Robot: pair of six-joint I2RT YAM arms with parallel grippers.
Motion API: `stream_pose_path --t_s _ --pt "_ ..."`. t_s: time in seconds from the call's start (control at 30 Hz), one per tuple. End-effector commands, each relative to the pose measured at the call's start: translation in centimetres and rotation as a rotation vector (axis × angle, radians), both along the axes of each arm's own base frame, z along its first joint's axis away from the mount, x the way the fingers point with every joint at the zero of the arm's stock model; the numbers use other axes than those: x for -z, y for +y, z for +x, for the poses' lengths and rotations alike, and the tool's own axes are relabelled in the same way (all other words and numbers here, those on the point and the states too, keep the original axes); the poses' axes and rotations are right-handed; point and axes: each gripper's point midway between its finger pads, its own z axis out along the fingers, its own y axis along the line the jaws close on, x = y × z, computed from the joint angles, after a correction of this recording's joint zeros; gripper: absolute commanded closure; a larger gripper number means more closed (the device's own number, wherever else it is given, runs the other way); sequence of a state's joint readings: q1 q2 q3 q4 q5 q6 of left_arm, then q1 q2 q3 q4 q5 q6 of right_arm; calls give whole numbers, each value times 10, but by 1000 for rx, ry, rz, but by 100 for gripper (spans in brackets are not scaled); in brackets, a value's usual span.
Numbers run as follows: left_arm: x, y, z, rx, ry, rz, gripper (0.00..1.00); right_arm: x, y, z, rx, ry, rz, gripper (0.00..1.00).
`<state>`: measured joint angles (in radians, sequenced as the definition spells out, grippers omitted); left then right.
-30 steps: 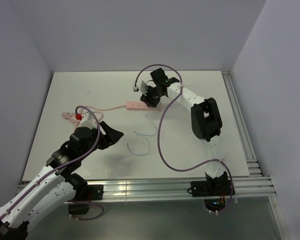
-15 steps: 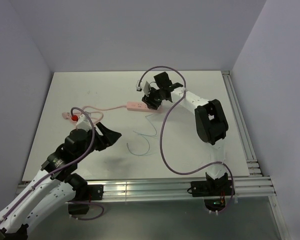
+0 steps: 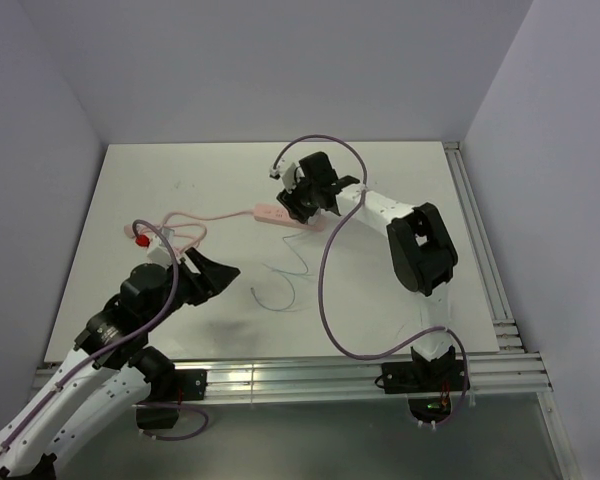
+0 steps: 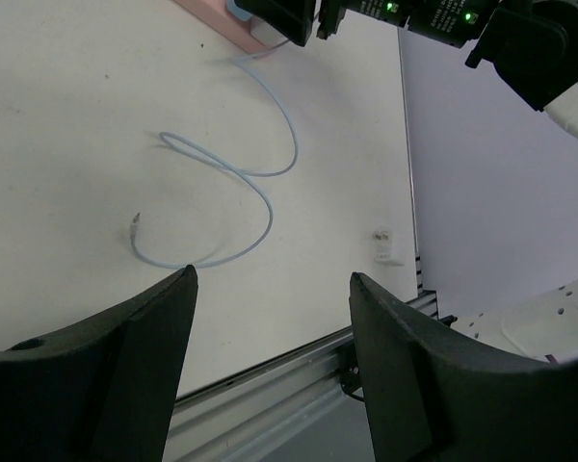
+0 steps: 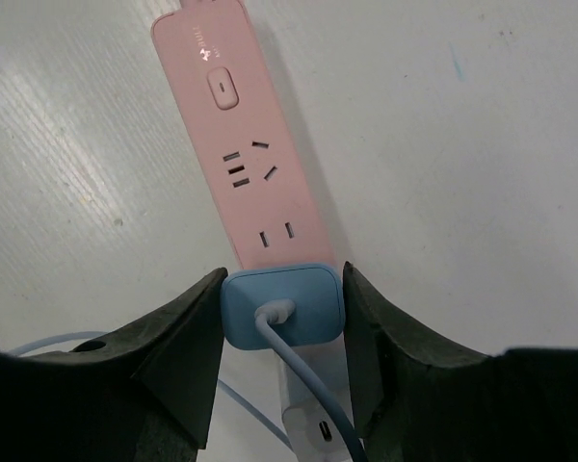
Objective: Insert the plug
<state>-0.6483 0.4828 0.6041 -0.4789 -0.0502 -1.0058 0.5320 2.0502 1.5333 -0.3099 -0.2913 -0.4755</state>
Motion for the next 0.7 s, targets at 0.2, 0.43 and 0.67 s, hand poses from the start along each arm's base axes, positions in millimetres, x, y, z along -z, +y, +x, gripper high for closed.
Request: stream_pose_path --t_s 0.2,0.43,0.67 --pt "-16 8 -2 -29 -30 -22 31 91 6 -177 212 742 -117 100" --pt "-14 13 -4 -45 -28 -23 31 104 -1 -193 261 738 -60 100" --pt "-16 13 -4 -44 -36 -28 31 99 -1 -199 307 567 -62 100"
